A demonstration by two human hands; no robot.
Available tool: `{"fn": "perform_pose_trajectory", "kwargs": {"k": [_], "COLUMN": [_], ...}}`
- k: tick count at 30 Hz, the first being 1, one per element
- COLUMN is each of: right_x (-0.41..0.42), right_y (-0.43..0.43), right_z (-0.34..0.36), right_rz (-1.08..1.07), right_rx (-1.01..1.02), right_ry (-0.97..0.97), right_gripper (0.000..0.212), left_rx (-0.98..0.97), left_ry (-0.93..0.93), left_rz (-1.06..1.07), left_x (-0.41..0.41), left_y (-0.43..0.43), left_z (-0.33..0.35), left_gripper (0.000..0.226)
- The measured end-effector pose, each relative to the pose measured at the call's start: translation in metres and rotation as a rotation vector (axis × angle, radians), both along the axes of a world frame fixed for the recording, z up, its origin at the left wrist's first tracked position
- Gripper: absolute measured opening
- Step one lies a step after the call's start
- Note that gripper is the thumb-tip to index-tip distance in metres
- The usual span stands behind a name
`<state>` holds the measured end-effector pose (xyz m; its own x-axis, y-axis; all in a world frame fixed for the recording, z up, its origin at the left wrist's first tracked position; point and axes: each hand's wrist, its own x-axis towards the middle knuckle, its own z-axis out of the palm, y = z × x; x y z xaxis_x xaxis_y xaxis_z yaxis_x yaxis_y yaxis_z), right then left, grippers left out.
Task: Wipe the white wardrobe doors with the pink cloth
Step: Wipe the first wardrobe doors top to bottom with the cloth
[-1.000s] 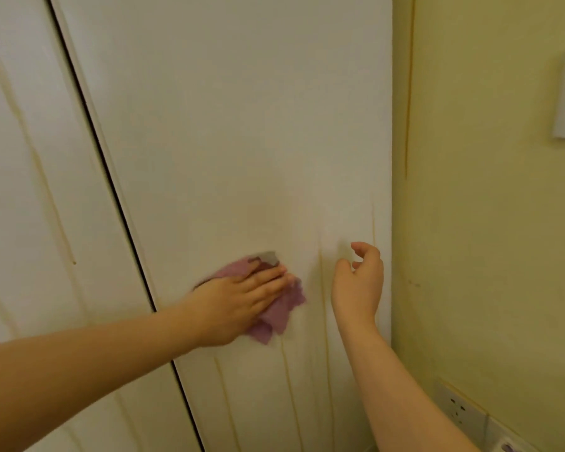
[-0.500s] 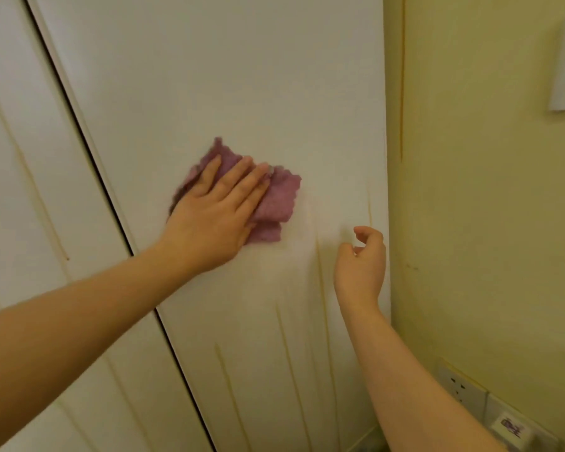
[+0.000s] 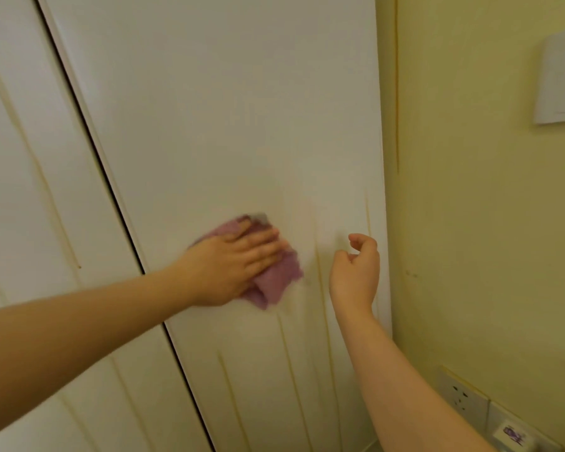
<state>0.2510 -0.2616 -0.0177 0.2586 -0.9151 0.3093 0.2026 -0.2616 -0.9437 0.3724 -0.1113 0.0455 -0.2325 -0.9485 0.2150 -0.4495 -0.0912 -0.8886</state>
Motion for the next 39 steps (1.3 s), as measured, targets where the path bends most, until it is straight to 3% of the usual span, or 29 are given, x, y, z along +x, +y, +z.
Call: {"fn": "perform_pose_trajectory", "kwargs": {"k": [4, 5, 8, 9, 10, 13, 14, 15, 18, 19, 23, 24, 27, 28, 29, 32, 33, 34, 36, 37, 39], "right_x": [0.001, 0.001, -0.001, -0.003, -0.003, -0.004, -0.005, -0.006, -0.009, -0.01, -0.01, -0.011, -0.016, -0.017, -0.018, -0.018, -0.018, -0.017, -0.016, -0.016, -0.015], "right_y": [-0.002, -0.002, -0.007, -0.009, -0.011, -0.018, -0.02, -0.022, -0.028, -0.029, -0.033, -0.034, -0.041, -0.044, -0.047, -0.051, -0.051, -0.051, -0.052, -0.053, -0.055], "right_z": [-0.002, -0.003, -0.004, -0.004, -0.003, -0.004, -0.005, -0.006, -0.006, -0.007, -0.009, -0.009, -0.009, -0.008, -0.008, -0.009, -0.011, -0.012, -0.013, -0.013, -0.014], "right_rz": [-0.002, -0.006, -0.025, -0.029, -0.034, -0.042, -0.05, -0.063, -0.114, -0.12, -0.121, -0.127, -0.178, -0.196, -0.21, -0.216, -0.214, -0.211, -0.207, -0.204, -0.198], "right_rx": [0.035, 0.038, 0.058, 0.063, 0.071, 0.124, 0.14, 0.148, 0.152, 0.148, 0.174, 0.181, 0.195, 0.198, 0.206, 0.232, 0.242, 0.25, 0.254, 0.254, 0.259], "right_ry": [-0.002, -0.003, -0.024, -0.036, -0.05, -0.073, -0.083, -0.094, -0.109, -0.112, -0.116, -0.115, -0.115, -0.122, -0.128, -0.136, -0.136, -0.133, -0.121, -0.116, -0.112], "right_gripper": [0.034, 0.034, 0.032, 0.032, 0.031, 0.029, 0.029, 0.03, 0.033, 0.033, 0.033, 0.033, 0.032, 0.032, 0.032, 0.033, 0.033, 0.032, 0.031, 0.031, 0.031], "left_rx": [-0.5, -0.479, 0.008, 0.07, 0.033, -0.402, -0.469, -0.446, -0.043, -0.024, -0.485, -0.43, 0.081, 0.174, 0.135, -0.328, -0.331, -0.21, 0.18, 0.221, 0.067], "left_ry": [0.068, 0.048, 0.037, 0.022, -0.007, 0.063, 0.104, 0.111, 0.069, 0.012, 0.047, 0.019, 0.031, -0.036, -0.111, -0.039, -0.069, -0.093, -0.076, -0.108, -0.218], "left_rz": [0.162, 0.162, 0.033, -0.006, -0.007, 0.128, 0.161, 0.161, 0.052, 0.023, 0.179, 0.203, 0.044, 0.042, 0.02, 0.116, 0.166, 0.152, 0.059, -0.016, -0.044], "left_x": [-0.001, 0.001, -0.003, -0.001, 0.001, -0.005, -0.008, -0.01, -0.008, -0.006, -0.017, -0.014, -0.017, -0.012, -0.007, -0.015, -0.014, -0.008, -0.009, -0.005, 0.001], "left_y": [-0.022, -0.025, -0.018, -0.016, -0.02, -0.044, -0.05, -0.055, -0.058, -0.061, -0.089, -0.093, -0.086, -0.084, -0.089, -0.103, -0.105, -0.105, -0.095, -0.092, -0.105], "left_z": [0.046, 0.032, -0.019, -0.016, -0.003, 0.031, 0.027, 0.015, -0.018, -0.01, 0.039, 0.028, -0.007, 0.0, 0.01, 0.046, 0.039, 0.022, -0.003, -0.002, 0.033], "left_gripper": [0.055, 0.055, 0.052, 0.052, 0.053, 0.058, 0.059, 0.059, 0.057, 0.057, 0.062, 0.062, 0.057, 0.056, 0.056, 0.061, 0.06, 0.06, 0.057, 0.056, 0.056]}}
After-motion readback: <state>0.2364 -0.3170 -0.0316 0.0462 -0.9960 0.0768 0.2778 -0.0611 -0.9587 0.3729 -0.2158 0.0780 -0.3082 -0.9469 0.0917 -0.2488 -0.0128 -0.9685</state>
